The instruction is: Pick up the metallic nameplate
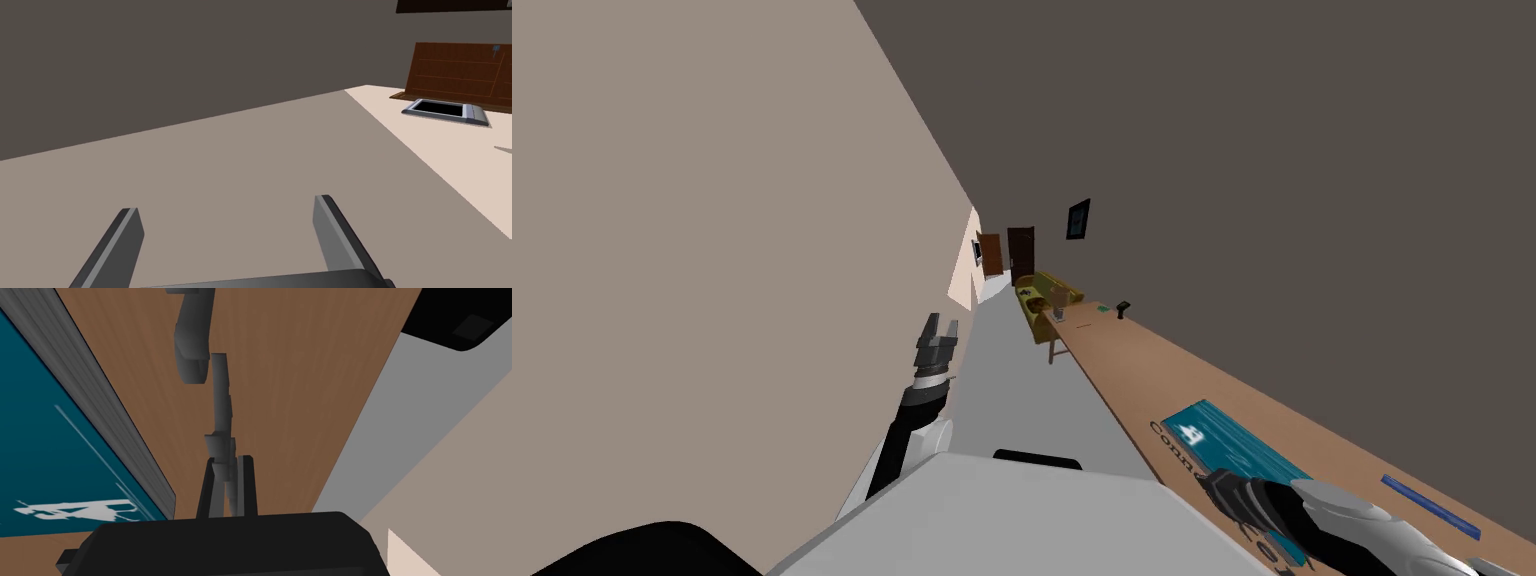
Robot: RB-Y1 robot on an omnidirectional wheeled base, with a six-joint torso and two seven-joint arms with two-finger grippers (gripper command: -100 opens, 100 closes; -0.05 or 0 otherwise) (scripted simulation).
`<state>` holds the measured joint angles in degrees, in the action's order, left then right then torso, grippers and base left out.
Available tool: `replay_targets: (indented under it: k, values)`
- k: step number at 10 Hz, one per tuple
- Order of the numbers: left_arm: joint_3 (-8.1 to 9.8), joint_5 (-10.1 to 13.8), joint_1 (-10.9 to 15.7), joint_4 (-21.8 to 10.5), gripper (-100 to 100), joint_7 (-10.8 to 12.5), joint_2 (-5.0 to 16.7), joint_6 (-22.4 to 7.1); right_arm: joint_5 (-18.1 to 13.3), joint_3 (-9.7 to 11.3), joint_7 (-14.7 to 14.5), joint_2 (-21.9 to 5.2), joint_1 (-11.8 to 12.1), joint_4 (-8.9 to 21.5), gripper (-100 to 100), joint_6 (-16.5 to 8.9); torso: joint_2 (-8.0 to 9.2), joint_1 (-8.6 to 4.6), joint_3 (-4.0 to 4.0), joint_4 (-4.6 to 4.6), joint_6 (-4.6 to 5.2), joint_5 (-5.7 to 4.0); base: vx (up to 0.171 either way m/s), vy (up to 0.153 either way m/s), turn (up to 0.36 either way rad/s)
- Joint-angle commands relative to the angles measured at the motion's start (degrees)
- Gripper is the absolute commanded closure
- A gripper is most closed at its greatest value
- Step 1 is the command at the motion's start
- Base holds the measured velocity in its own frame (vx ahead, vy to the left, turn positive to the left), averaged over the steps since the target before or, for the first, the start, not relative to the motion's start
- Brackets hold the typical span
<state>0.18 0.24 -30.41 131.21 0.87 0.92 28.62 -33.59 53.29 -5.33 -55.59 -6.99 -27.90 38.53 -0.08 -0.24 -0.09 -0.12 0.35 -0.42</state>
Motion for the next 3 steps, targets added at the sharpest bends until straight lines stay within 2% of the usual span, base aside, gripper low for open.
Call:
replay_targets:
  k: [1,2,3]
  values:
    - [0.00,0.0,0.0,0.0,0,0.0,0.0,0.0,-0.3,2.3,0.2,-0.4,-2.3,-0.1,100,0.0,0.00,0.00,0.00,0.00,0.00,0.00,0.048,0.029,-0.270]
    - [0.00,0.0,0.0,0.0,0,0.0,0.0,0.0,-0.1,1.2,-0.2,0.1,-1.5,0.7,100,0.2,0.01,-0.02,0.00,-0.01,0.01,-0.01,0.018,0.013,-0.045]
    - [-0.01,0.0,0.0,0.0,0,0.0,0.0,0.0,-0.1,1.3,-0.4,0.1,-1.6,0.8,0,0.4,0.08,-0.06,0.04,0.01,-0.05,-0.03,0.000,0.000,0.000]
